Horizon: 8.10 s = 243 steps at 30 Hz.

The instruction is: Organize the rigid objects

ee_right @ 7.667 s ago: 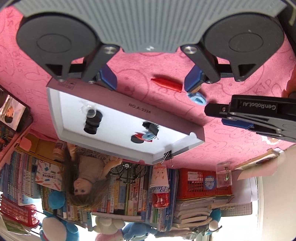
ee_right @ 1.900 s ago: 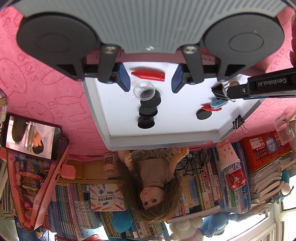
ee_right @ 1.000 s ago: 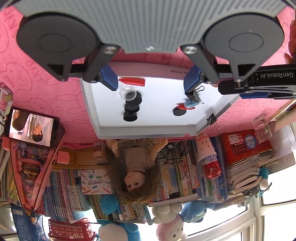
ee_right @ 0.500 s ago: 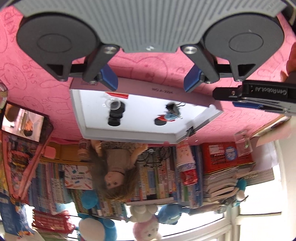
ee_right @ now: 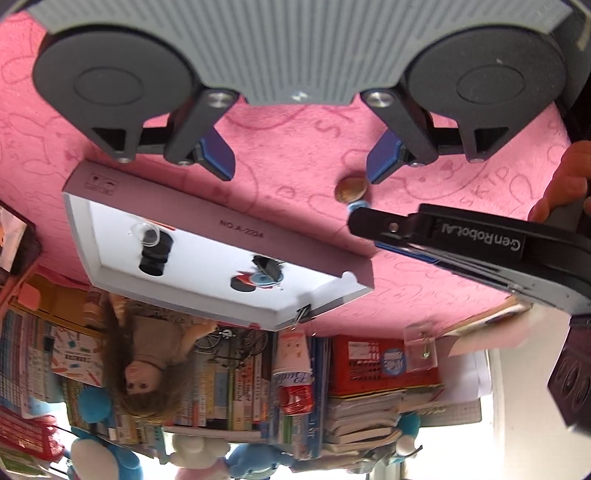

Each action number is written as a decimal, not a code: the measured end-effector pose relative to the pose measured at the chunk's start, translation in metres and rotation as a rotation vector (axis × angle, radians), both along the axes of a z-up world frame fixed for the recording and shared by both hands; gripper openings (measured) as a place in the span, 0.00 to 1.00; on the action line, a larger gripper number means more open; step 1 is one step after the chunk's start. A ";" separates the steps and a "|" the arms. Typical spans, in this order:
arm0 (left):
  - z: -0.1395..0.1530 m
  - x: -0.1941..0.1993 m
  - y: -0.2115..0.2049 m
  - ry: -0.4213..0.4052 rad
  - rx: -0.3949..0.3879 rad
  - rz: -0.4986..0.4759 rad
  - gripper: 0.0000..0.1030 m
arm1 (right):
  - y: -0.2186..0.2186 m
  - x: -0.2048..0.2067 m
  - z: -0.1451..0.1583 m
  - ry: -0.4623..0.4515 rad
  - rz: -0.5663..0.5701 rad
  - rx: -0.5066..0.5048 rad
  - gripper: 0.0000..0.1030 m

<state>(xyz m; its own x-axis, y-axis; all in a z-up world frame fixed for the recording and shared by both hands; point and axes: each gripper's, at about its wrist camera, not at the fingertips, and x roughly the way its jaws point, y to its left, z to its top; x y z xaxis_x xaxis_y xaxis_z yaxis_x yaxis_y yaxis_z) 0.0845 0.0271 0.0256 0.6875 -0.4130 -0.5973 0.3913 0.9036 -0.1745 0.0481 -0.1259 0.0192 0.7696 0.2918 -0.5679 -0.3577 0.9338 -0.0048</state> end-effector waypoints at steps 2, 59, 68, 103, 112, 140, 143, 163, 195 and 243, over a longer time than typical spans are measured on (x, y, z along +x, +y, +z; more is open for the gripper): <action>-0.003 0.002 -0.001 0.012 0.012 0.017 0.24 | 0.002 0.000 -0.001 0.001 0.009 0.000 0.80; 0.014 0.004 -0.012 -0.061 0.006 0.058 0.16 | -0.023 0.019 0.016 -0.026 -0.108 0.043 0.25; 0.030 0.020 -0.028 -0.096 0.011 0.070 0.16 | -0.031 0.026 0.026 -0.041 -0.155 0.063 0.25; 0.008 0.095 -0.056 -0.068 0.044 0.137 0.16 | -0.054 0.076 0.020 0.000 -0.292 0.074 0.25; 0.005 0.101 -0.057 -0.075 0.034 0.142 0.16 | -0.058 0.086 0.016 0.013 -0.306 0.078 0.25; 0.013 0.164 -0.041 -0.091 0.068 0.199 0.16 | -0.094 0.127 0.019 0.005 -0.382 0.070 0.25; 0.006 0.167 -0.040 -0.074 0.091 0.193 0.16 | -0.099 0.131 0.015 0.013 -0.417 0.039 0.25; -0.006 0.165 -0.048 -0.060 0.113 0.172 0.18 | -0.101 0.134 -0.001 0.056 -0.438 0.058 0.32; 0.024 0.095 -0.052 -0.147 0.081 0.135 0.78 | -0.089 0.091 0.029 -0.032 -0.439 0.086 0.84; -0.028 0.039 -0.042 -0.040 0.161 0.255 0.93 | -0.070 0.044 -0.007 0.083 -0.484 -0.016 1.00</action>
<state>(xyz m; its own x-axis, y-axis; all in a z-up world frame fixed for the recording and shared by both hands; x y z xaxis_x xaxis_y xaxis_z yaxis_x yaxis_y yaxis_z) 0.1230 -0.0154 -0.0027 0.7809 -0.1264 -0.6117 0.1521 0.9883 -0.0100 0.0922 -0.1955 0.0120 0.7666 -0.0976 -0.6347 0.1176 0.9930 -0.0106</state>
